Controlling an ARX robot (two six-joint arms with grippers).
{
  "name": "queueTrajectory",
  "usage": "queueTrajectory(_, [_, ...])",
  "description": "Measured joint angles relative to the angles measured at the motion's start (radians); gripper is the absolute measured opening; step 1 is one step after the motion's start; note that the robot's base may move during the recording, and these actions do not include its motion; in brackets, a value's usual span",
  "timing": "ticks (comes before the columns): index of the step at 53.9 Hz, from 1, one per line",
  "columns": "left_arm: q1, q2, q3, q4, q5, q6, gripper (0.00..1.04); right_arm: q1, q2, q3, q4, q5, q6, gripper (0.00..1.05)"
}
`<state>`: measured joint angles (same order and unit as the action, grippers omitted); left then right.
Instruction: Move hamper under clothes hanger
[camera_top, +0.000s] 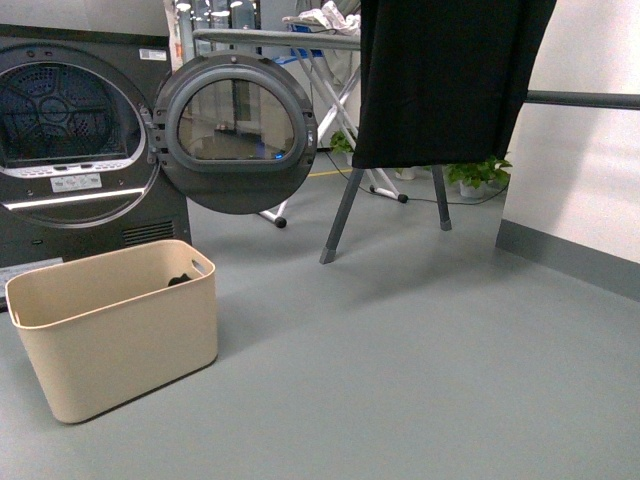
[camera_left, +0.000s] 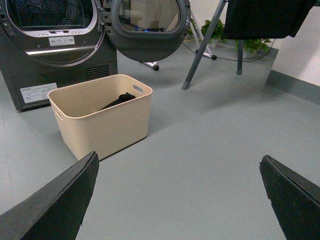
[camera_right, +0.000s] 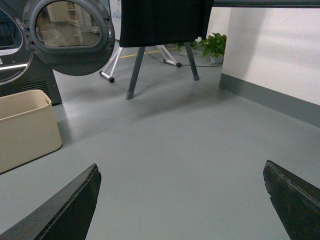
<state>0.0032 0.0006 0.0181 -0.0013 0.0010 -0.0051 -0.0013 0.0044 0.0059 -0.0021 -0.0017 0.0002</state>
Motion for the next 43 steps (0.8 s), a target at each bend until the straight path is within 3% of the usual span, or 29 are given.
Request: queueTrajectory(43, [-0.001,0.0,0.0,0.0,-0.002,0.0,0.98,0.0,0.0,0.0,0.0,0.0,0.0,0.97])
